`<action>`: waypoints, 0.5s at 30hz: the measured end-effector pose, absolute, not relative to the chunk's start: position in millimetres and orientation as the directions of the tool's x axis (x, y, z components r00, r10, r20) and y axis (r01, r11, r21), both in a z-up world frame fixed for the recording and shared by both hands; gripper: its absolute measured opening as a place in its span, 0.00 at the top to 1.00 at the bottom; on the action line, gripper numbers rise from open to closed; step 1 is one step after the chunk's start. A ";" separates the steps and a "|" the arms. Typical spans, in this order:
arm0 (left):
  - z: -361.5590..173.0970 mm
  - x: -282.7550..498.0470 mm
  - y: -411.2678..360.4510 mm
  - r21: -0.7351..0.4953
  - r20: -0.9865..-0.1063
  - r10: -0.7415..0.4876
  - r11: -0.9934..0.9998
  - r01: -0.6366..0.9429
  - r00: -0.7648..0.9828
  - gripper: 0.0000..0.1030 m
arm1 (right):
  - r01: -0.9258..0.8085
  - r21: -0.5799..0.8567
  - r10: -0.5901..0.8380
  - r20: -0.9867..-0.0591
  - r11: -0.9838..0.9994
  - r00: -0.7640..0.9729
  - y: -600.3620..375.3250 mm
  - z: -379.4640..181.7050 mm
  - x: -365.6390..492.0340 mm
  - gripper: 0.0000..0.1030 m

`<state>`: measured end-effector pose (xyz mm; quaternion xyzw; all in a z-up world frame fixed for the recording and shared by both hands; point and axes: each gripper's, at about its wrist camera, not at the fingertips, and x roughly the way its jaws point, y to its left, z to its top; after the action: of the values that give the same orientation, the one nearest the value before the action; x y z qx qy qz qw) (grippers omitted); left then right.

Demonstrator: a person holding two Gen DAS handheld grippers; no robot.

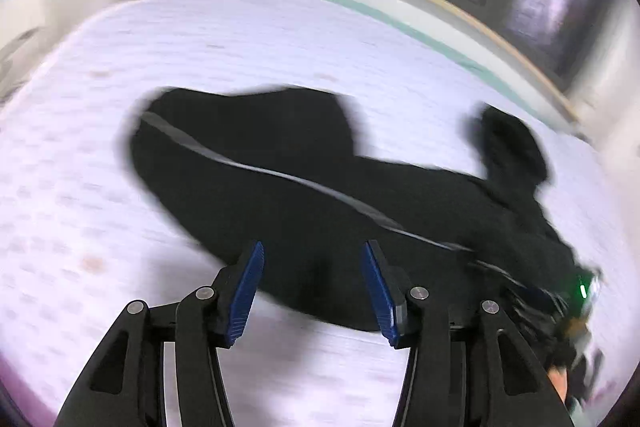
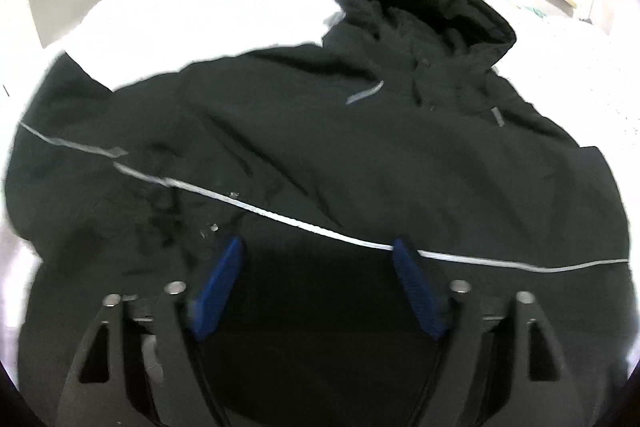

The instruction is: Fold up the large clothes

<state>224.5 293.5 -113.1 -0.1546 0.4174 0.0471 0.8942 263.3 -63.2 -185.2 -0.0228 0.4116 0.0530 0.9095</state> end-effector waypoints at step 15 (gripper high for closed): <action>-223.7 309.4 460.1 -0.555 -0.681 -0.128 0.732 -0.395 0.721 0.38 | -0.112 -0.001 0.082 -0.678 0.994 0.731 -61.7 -190.3 256.1 0.14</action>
<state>309.4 460.1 -223.7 -0.3578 0.3655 0.0781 0.8557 256.1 -61.7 -190.3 -0.0207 0.3632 0.0519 0.9300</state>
